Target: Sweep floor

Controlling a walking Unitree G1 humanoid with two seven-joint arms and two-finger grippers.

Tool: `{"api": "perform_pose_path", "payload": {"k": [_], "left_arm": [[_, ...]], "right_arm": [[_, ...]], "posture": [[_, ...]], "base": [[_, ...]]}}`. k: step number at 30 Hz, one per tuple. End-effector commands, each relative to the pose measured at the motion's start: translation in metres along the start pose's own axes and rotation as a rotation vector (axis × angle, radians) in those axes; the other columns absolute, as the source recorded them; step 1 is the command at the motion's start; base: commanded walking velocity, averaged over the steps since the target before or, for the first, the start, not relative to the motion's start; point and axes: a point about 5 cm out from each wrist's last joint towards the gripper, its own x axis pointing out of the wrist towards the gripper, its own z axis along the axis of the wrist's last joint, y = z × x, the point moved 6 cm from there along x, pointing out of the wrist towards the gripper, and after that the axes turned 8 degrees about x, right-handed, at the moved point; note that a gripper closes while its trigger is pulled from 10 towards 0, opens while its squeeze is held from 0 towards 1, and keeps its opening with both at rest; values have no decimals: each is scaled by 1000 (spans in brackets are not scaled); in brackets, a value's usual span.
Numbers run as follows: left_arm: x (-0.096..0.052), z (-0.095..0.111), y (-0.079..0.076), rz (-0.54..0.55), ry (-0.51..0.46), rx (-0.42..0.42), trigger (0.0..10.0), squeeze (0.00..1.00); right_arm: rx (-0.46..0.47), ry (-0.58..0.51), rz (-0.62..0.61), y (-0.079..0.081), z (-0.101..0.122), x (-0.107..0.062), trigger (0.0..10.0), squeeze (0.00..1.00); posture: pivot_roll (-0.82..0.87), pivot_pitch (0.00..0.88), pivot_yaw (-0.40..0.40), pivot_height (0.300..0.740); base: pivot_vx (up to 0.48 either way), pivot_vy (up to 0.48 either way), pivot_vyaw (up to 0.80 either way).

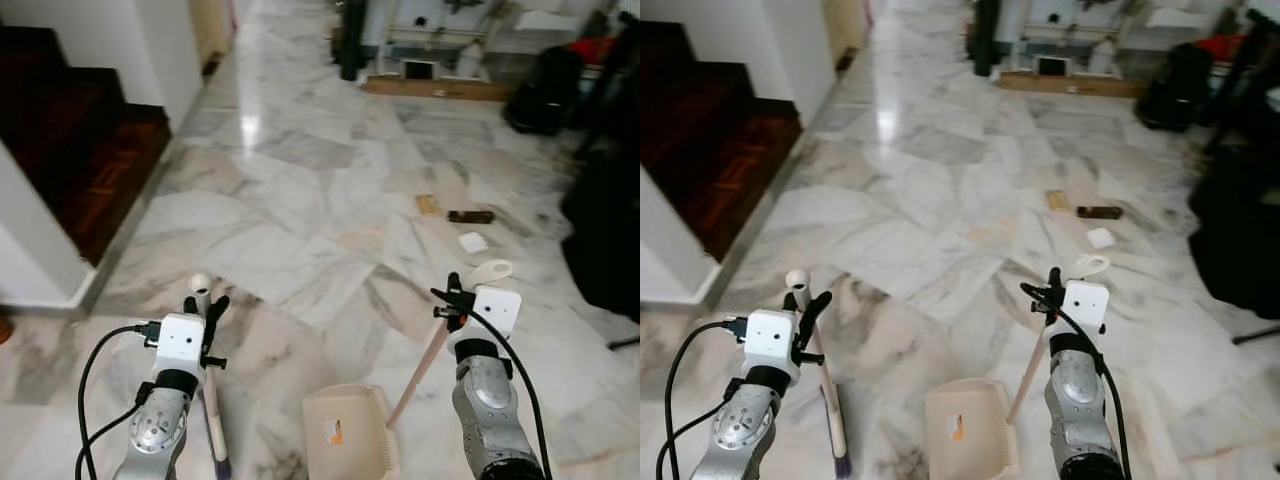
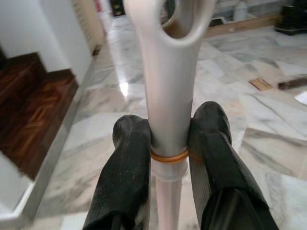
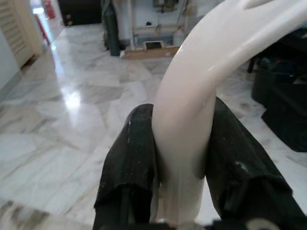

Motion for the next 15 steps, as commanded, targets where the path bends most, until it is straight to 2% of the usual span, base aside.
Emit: {"api": "perform_pose_path", "payload": {"k": [1,3,15], "left_arm": [[3,10,0,5,-33,12,10000,0],[3,10,0,4,-35,15,10000,0],[3,11,-2,7,-38,10,10000,0]], "right_arm": [[0,-42,-3,-2,11,3,10000,0],[0,-44,-4,-2,12,3,10000,0],[-5,-44,-2,-2,13,4,10000,0]], "posture": [[60,76,-1,740],[60,76,-1,740],[55,83,-9,740]], "base": [[0,0,0],[0,0,0],[0,-260,0]]}}
